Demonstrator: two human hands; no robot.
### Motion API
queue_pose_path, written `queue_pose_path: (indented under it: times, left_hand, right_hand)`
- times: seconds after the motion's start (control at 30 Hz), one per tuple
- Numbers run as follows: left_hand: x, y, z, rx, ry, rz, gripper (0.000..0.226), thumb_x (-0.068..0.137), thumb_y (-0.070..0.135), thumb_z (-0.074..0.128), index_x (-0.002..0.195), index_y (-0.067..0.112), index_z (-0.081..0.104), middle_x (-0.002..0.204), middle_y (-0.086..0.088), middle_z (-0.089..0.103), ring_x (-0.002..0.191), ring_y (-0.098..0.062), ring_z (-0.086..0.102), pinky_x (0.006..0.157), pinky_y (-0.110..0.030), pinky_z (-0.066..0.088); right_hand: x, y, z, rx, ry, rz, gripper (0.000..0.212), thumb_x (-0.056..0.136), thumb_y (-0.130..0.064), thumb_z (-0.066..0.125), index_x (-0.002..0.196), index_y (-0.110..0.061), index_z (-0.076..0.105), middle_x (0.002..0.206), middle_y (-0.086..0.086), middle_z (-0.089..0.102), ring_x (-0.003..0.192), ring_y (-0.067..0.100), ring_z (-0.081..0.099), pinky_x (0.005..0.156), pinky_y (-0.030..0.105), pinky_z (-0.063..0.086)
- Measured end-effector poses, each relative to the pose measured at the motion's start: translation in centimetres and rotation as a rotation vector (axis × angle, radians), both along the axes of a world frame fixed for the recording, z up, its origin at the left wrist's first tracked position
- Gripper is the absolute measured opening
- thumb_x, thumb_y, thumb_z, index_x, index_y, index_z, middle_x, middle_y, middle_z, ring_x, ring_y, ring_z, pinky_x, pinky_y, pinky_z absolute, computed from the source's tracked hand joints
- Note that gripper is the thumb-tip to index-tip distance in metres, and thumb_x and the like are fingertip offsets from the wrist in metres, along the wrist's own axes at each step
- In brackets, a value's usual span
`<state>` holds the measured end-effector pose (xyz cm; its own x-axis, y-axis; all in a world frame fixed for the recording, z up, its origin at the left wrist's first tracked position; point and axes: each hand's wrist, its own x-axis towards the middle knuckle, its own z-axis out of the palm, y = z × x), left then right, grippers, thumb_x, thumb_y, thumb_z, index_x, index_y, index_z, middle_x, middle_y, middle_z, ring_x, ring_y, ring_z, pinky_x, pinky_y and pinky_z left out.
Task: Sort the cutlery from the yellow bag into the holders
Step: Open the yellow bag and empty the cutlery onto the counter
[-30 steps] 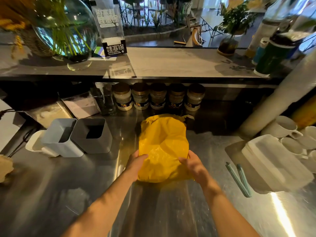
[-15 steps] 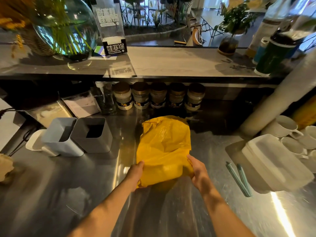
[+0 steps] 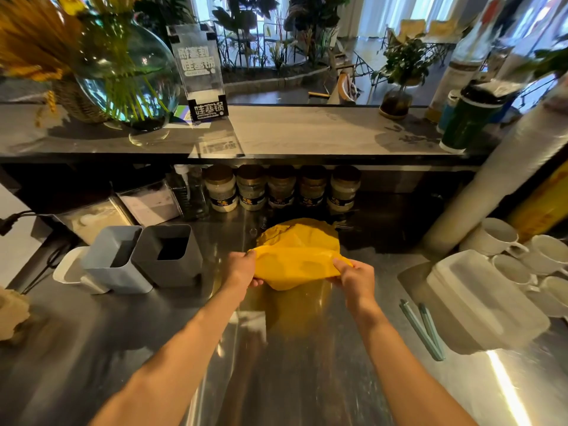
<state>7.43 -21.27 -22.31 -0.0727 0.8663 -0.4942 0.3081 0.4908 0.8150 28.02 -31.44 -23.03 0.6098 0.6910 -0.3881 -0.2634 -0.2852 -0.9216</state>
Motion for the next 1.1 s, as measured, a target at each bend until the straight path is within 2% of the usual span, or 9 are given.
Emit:
queue_pose_path:
  times: [0.13,0.23,0.37,0.5,0.67,0.77,0.93,1.03,1.1]
  left_hand:
    - [0.4,0.3,2.6,0.062,0.051,-0.020,0.025,0.104,0.029,0.050,0.106,0.007,0.061,0.074,-0.012,0.058,0.045,-0.030,0.063,0.052,-0.041,0.060]
    - [0.7,0.6,3.9,0.111,0.053,-0.018,0.033,0.104,0.031,0.051,0.116,0.003,0.063,0.087,-0.016,0.060,0.052,-0.030,0.064,0.036,-0.029,0.052]
    - [1.1,1.0,4.6,0.185,-0.007,0.014,0.040,0.102,0.035,0.054,0.120,-0.001,0.061,0.110,-0.020,0.060,0.083,-0.031,0.065,0.049,-0.037,0.060]
    - [1.4,0.8,5.8,0.263,0.063,0.017,0.037,0.103,0.037,0.051,0.111,0.004,0.064,0.087,-0.009,0.061,0.061,-0.020,0.064,0.043,-0.023,0.054]
    - [1.4,1.1,5.9,0.298,0.067,0.042,0.036,0.103,0.038,0.050,0.122,0.010,0.062,0.101,-0.012,0.064,0.061,-0.016,0.061,0.038,-0.014,0.043]
    - [1.4,1.4,6.9,0.351,-0.049,0.036,0.028,0.102,0.027,0.052,0.121,0.009,0.063,0.088,-0.010,0.065,0.053,-0.014,0.057,0.043,-0.017,0.046]
    - [1.4,2.7,7.3,0.269,-0.123,0.043,0.036,0.101,0.027,0.057,0.135,0.017,0.052,0.101,-0.002,0.056,0.061,-0.018,0.063,0.059,-0.029,0.058]
    - [1.1,3.1,6.7,0.248,-0.203,0.006,0.037,0.097,0.031,0.063,0.132,0.020,0.055,0.125,-0.008,0.052,0.077,-0.019,0.065,0.061,-0.027,0.059]
    - [0.8,3.2,6.3,0.270,-0.272,-0.090,0.039,0.094,0.034,0.066,0.130,0.020,0.059,0.129,-0.009,0.055,0.088,-0.019,0.065,0.068,-0.028,0.059]
  right_hand:
    - [0.1,0.1,2.0,0.012,-0.144,-0.042,0.028,0.095,-0.015,0.068,0.076,0.005,0.070,0.069,0.014,0.066,0.070,0.024,0.065,0.055,0.028,0.058]
    - [0.2,0.1,3.9,0.056,-0.229,-0.076,0.033,0.096,-0.017,0.067,0.065,-0.009,0.070,0.064,0.009,0.066,0.062,0.020,0.065,0.048,0.021,0.055]
    - [0.5,0.1,5.4,0.084,-0.306,-0.053,0.039,0.100,-0.023,0.062,0.081,0.010,0.070,0.068,0.009,0.063,0.068,0.020,0.064,0.057,0.034,0.061]
    - [0.8,0.2,6.5,0.126,-0.317,-0.067,0.041,0.100,-0.028,0.061,0.087,0.010,0.069,0.076,0.013,0.064,0.073,0.023,0.064,0.066,0.043,0.063]
    - [0.8,0.5,7.0,0.158,-0.288,-0.089,0.025,0.100,-0.028,0.060,0.079,-0.022,0.071,0.085,0.005,0.067,0.086,0.022,0.065,0.070,0.038,0.062]
    - [1.1,0.9,7.5,0.290,-0.159,-0.040,0.011,0.099,-0.023,0.061,0.107,-0.021,0.069,0.103,0.001,0.068,0.097,0.018,0.065,0.068,0.024,0.057]
    - [1.8,1.5,6.0,0.259,-0.097,0.195,0.070,0.090,-0.026,0.072,0.151,-0.020,0.039,0.129,0.001,0.057,0.116,0.018,0.059,0.093,0.034,0.055]
    - [1.7,1.5,4.6,0.164,-0.197,0.324,0.064,0.086,-0.030,0.078,0.139,-0.009,0.050,0.114,0.005,0.064,0.112,0.024,0.062,0.101,0.048,0.052]
    - [1.2,1.7,4.7,0.134,-0.244,0.317,0.029,0.089,-0.025,0.075,0.115,-0.016,0.064,0.105,0.001,0.066,0.107,0.023,0.064,0.095,0.043,0.056]
